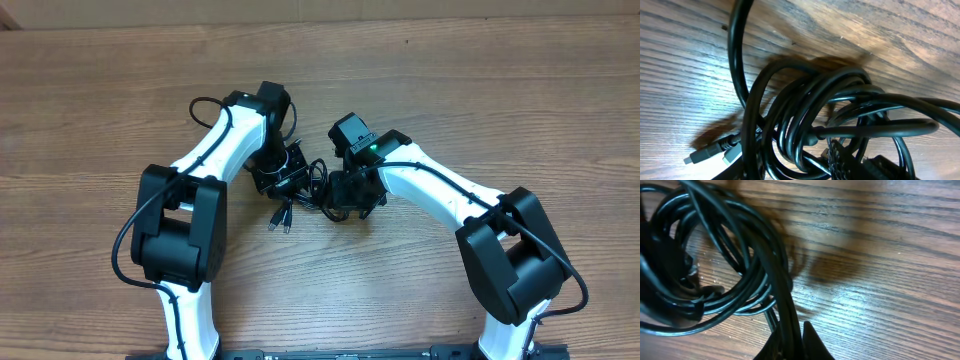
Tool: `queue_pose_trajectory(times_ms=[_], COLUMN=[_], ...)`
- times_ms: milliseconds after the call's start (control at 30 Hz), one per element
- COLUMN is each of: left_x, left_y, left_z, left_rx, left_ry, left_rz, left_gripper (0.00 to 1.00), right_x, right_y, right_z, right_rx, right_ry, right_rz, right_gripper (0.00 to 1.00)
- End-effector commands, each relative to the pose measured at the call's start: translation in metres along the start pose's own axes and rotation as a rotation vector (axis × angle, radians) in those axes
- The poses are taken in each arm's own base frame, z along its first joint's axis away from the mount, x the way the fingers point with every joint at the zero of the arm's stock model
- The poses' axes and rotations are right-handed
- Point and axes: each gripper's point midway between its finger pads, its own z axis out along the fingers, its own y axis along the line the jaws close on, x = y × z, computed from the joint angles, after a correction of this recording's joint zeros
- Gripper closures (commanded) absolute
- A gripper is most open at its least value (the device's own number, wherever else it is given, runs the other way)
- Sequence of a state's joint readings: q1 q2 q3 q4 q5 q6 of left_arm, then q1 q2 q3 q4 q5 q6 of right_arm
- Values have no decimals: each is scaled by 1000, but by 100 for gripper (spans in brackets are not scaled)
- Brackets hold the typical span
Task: Untangle cables
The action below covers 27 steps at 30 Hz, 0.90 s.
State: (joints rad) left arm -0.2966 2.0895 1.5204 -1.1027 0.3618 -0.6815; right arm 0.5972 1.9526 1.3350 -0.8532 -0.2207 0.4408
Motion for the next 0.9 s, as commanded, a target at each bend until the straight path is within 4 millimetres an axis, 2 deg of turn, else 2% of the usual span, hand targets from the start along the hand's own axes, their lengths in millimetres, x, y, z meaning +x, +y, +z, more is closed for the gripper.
queue_pose_trajectory(times_ms=[0,200,267,433,533,700,867], left_x=[-2,-7,-8,-9,-13,-13,-22], left_y=[-5,-2,-2,2,6,-8,5], left_z=[2,2,2,-3,-21,-68,-114], left_rx=[-5,-25,-25,-26,35,303,416], left_ry=[-10,-37,-40,-36,-25,19,-49], left_rz=[0,-24,-23,-28,-72,-70,-108], left_gripper=[63,79,96,96,96,96,96], right_x=[1,2,3,3,6,9,12], right_y=[6,8,9,10,8,8,9], right_z=[-1,-1,-1,-2,-2,-2,-2], right_rx=[-24,-36,-41,-46,-41,-43,-52], right_ry=[1,8,11,16,24,38,52], right_rz=[-7,-7,-7,-7,-5,-2,-24], right_gripper=[92,92,92,96,96,96,96])
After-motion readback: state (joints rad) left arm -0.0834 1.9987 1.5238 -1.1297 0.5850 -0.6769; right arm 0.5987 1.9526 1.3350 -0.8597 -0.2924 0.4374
